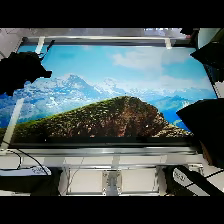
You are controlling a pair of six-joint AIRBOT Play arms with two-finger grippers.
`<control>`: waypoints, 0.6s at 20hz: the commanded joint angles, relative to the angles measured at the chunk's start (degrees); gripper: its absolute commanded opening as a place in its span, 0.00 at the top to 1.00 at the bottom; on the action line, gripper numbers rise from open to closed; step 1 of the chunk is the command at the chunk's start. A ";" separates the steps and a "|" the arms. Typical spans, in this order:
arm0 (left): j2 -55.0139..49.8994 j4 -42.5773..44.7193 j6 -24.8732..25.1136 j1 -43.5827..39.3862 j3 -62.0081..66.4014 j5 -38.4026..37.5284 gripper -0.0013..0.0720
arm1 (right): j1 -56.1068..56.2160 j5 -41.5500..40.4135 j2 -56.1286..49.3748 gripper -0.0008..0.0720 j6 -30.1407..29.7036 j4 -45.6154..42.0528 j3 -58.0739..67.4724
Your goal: Fold the clothes and pants, and hang the long-sleeved shirts on hangers.
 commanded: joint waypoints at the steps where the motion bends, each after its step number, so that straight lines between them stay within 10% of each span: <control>1: -10.91 -4.94 16.44 -7.10 6.67 8.44 0.01 | 0.04 -0.68 -0.02 0.46 4.70 0.07 0.00; 4: -17.79 13.18 25.75 -15.65 15.74 9.66 0.01 | 0.04 -0.70 -0.02 0.46 8.68 0.15 -0.02; 9: -28.24 53.31 7.32 -23.58 30.73 -3.96 0.02 | 0.07 -0.72 -0.02 0.46 11.80 0.15 -0.02; 12: -31.26 59.12 6.97 -24.00 35.32 -11.39 0.01 | 0.04 -0.74 -0.02 0.46 12.24 0.09 -0.02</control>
